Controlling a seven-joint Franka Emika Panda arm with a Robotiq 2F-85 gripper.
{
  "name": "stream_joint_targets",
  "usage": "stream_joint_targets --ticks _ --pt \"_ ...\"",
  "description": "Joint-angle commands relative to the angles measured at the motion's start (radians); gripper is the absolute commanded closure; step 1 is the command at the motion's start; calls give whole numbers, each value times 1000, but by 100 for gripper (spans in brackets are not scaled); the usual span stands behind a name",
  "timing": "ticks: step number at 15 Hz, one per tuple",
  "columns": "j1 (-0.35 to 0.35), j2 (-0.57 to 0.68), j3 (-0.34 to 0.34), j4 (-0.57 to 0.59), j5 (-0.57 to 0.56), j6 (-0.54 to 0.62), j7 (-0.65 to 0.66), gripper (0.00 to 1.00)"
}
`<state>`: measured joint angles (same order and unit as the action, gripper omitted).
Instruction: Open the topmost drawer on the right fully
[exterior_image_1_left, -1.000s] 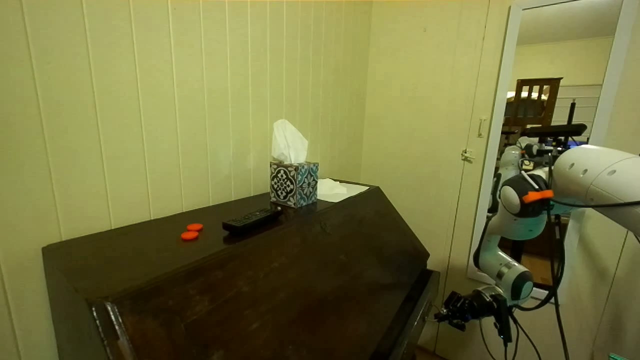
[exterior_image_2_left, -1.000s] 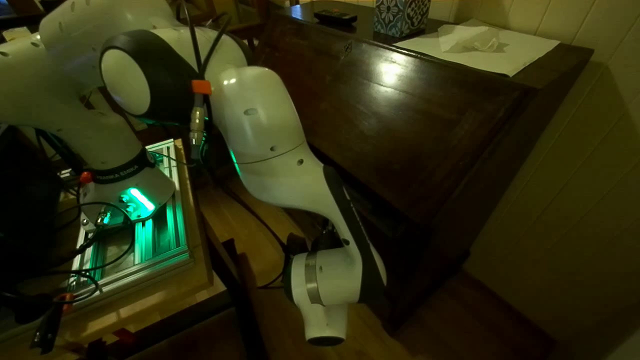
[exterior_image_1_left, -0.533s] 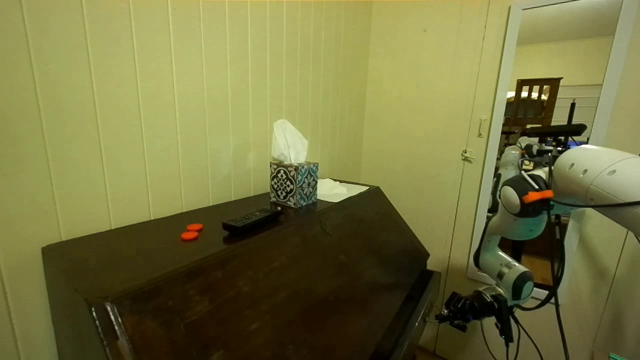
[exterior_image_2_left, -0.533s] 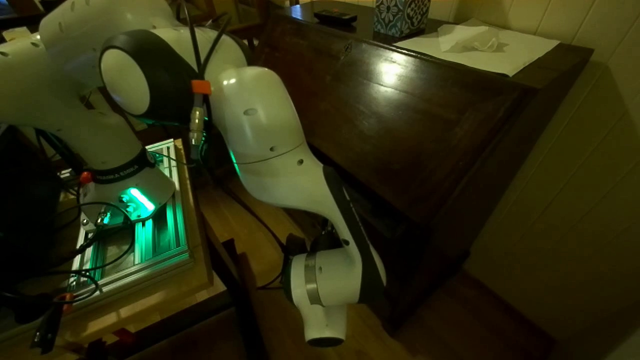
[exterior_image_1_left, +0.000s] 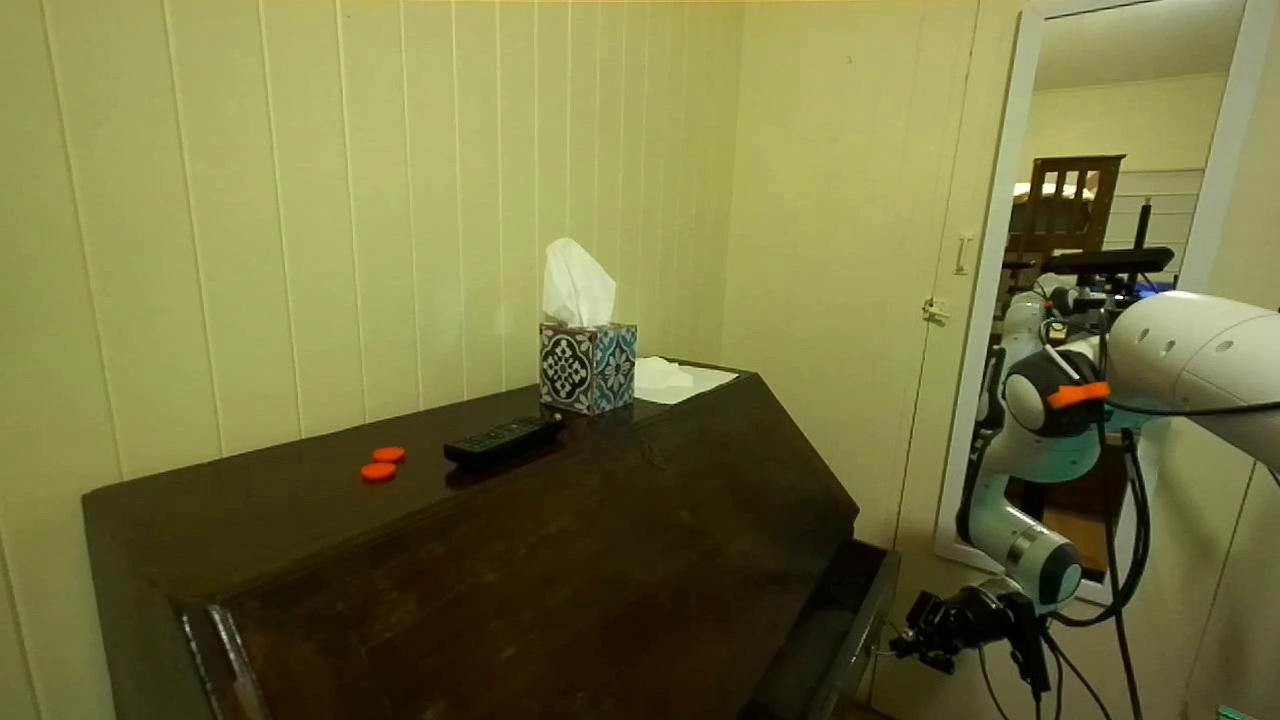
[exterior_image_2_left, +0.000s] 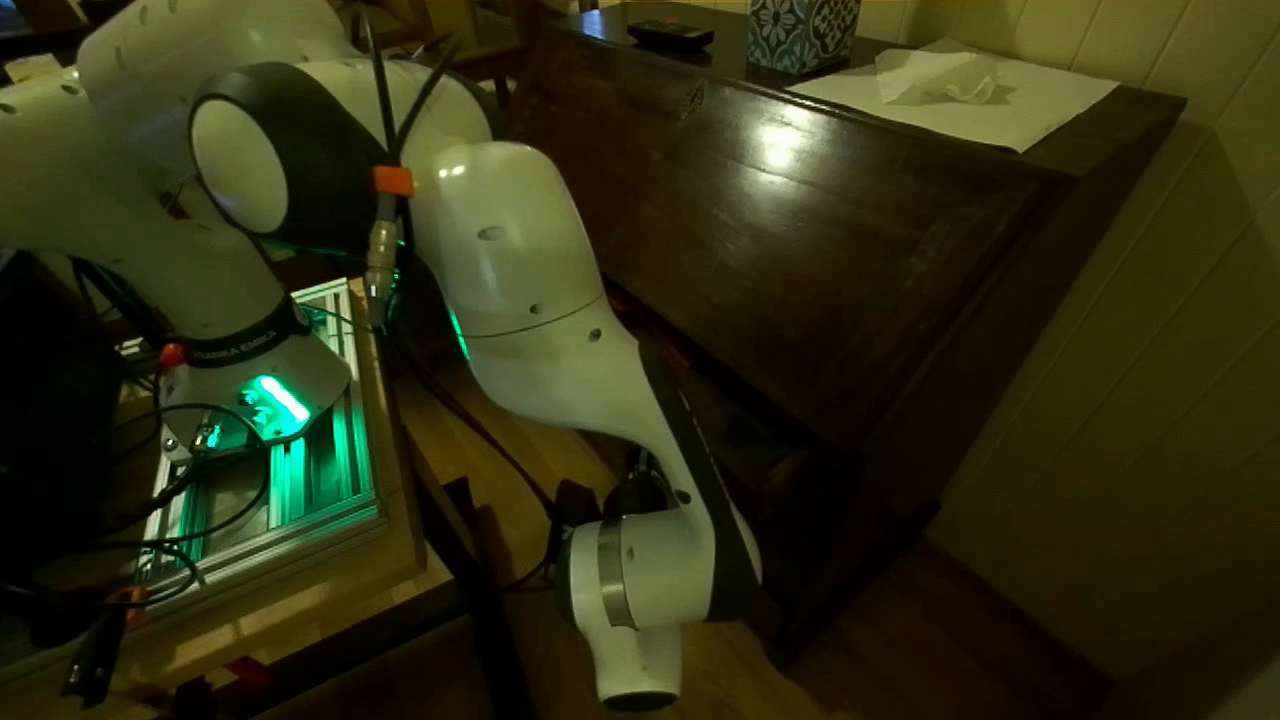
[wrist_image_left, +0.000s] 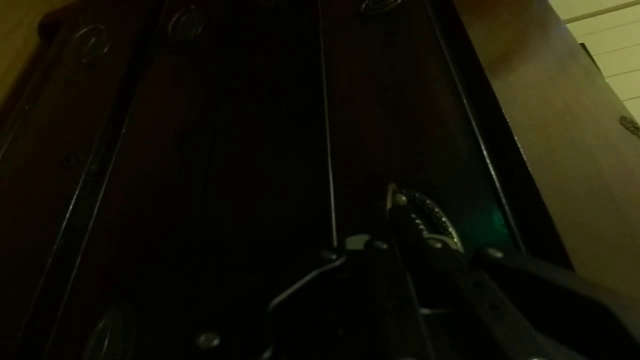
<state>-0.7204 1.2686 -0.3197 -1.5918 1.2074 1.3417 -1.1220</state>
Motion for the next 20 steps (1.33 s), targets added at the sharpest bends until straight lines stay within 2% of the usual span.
stream_joint_targets --ticks 1,4,9,13,16,20 --pt "-25 36 -77 -5 -105 60 -47 99" --pt "-43 25 -76 5 -66 82 -47 99" --pt "-53 25 -85 5 -76 72 -37 99" --pt "-42 45 -84 4 -144 15 -20 99" --pt "-61 61 -80 10 -223 -30 -11 99" --pt "-76 60 -85 9 -193 39 -26 99"
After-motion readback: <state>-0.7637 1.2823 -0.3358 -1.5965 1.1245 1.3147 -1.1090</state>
